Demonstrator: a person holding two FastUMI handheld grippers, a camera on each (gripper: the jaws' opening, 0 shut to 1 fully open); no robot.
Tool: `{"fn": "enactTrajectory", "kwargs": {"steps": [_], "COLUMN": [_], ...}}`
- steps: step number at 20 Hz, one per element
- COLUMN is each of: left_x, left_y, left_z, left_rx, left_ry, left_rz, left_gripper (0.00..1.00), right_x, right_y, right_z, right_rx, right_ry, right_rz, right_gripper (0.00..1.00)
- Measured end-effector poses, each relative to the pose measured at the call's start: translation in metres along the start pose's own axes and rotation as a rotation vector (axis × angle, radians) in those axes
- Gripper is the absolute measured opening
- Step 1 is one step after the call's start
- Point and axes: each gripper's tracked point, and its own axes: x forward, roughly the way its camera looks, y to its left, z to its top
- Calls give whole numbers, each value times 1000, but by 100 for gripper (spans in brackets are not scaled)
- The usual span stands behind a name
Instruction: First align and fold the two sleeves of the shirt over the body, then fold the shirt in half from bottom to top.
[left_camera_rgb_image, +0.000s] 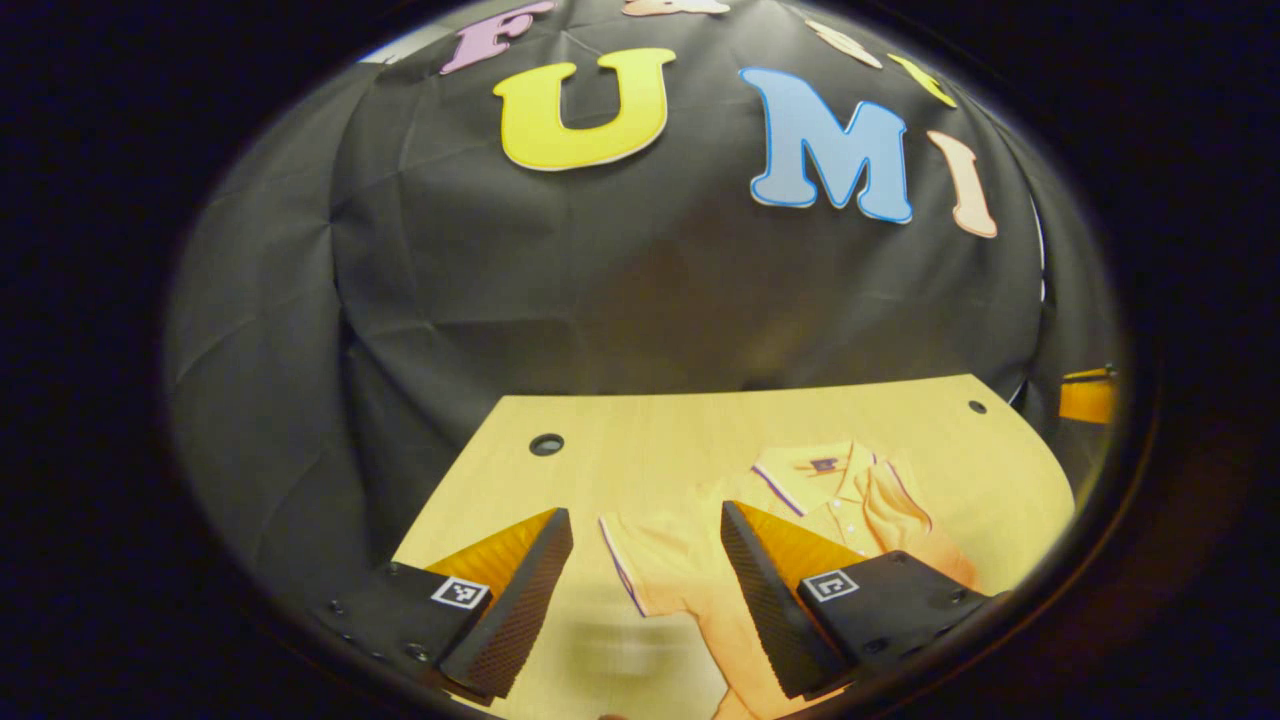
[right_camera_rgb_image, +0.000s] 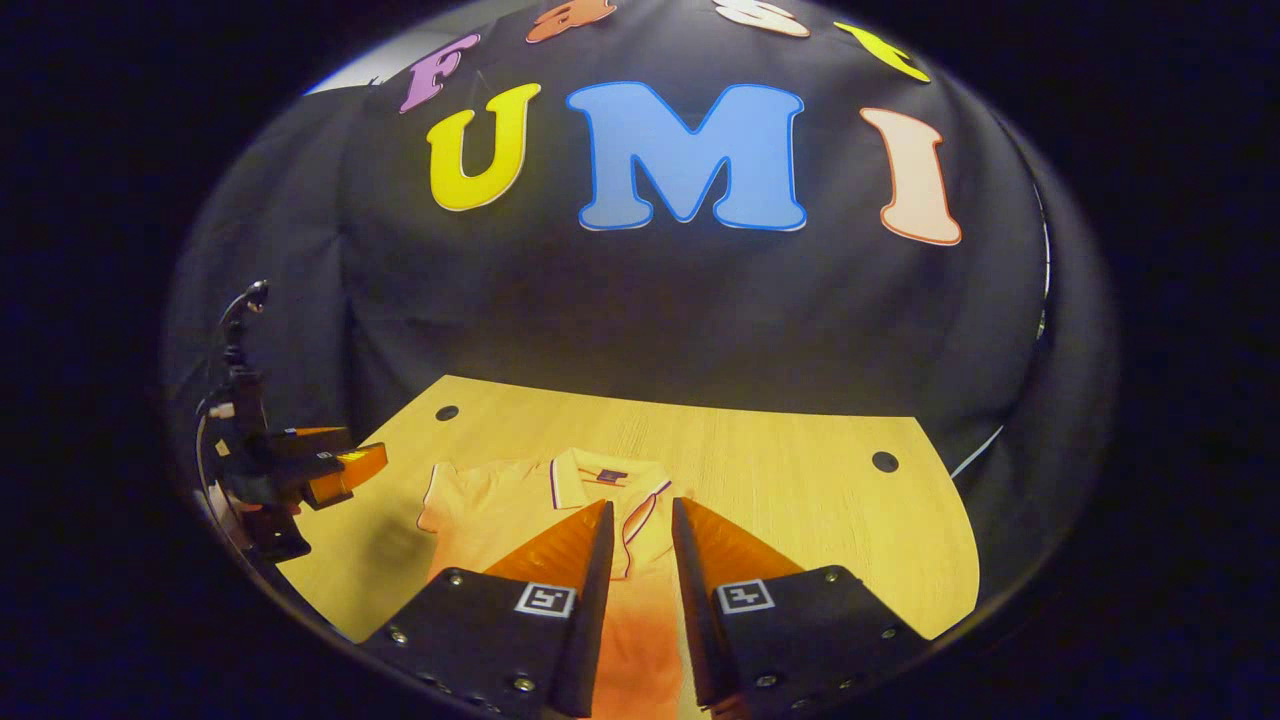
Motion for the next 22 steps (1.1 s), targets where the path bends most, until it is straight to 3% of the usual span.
{"fn": "enactTrajectory", "kwargs": {"steps": [8,10,21,22], "left_x": [56,67,95,96], "left_y": [-2,-3,-7,-7], "left_z": [-72,-85,-124,-127], "left_rx": [-20,-34,-57,-57], "left_ry": [159,192,279,287], "left_rz": [-24,-22,-17,-14], "left_gripper": [100,98,98,100], "right_x": [-20,-24,-28,-28], "right_y": [-4,-6,-17,-18], "right_z": [-16,-19,-34,-34], "right_rx": [34,43,66,71], "right_ry": [32,39,80,82], "right_rz": [-54,-66,-109,-112], "right_gripper": [34,37,37,34]}}
